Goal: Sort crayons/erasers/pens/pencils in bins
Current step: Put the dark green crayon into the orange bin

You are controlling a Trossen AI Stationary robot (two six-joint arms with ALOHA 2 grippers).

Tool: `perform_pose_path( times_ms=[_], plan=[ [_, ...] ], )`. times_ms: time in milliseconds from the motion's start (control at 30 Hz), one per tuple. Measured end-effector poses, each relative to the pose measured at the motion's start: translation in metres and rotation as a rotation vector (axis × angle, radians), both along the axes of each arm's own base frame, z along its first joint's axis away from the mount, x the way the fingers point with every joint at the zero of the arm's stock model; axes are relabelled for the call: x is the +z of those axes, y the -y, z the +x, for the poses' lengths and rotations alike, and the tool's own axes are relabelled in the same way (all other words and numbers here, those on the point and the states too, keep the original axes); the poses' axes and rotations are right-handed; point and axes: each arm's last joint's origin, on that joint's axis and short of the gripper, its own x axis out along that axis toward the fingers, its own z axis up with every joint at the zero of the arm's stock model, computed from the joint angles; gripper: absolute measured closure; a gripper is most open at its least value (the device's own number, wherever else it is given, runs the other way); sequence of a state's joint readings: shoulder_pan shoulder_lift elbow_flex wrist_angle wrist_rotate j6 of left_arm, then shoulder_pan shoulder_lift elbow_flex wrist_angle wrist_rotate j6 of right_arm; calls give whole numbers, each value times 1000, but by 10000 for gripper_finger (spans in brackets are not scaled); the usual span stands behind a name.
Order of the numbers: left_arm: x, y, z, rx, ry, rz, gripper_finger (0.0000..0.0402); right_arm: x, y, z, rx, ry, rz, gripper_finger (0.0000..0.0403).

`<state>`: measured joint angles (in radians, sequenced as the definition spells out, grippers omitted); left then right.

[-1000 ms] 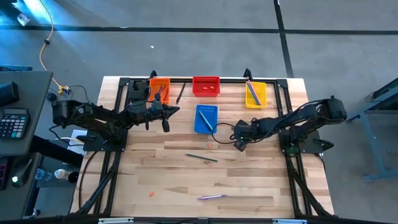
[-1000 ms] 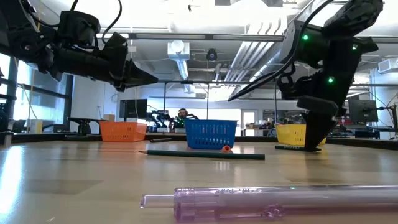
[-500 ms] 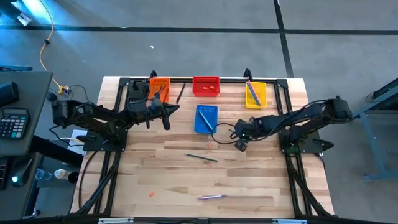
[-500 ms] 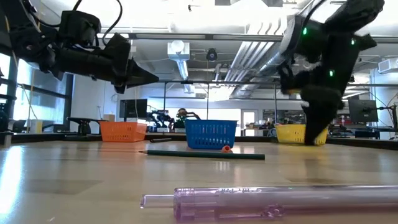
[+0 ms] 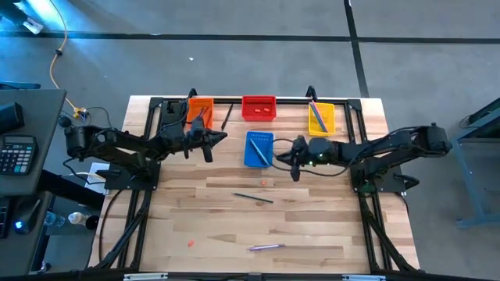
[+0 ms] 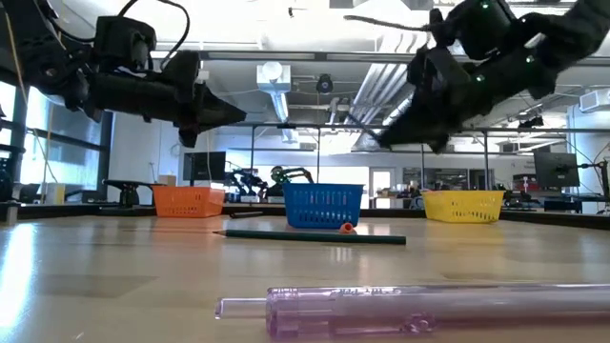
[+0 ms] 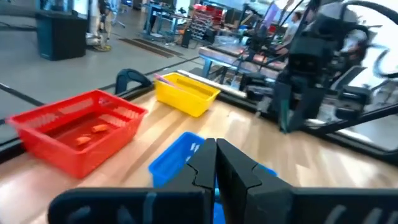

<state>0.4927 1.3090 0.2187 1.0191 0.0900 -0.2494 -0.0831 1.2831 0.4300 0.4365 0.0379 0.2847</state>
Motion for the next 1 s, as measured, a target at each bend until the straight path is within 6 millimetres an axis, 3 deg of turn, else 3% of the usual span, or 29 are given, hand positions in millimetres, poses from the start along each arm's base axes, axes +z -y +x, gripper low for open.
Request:
perform_pose_path(
  times_ms=[233,433,733,1000],
  plan=[
    [19,2,15,-136,82,-31,393,29,19,7,79,272,-133,396],
    [39,15,34,-217,131,34,344,43,24,8,123,381,-239,396],
    [63,35,89,-349,177,112,267,42,20,15,172,446,-269,396],
    [73,33,130,-305,187,186,239,38,14,19,202,449,-274,396]
  ],
)
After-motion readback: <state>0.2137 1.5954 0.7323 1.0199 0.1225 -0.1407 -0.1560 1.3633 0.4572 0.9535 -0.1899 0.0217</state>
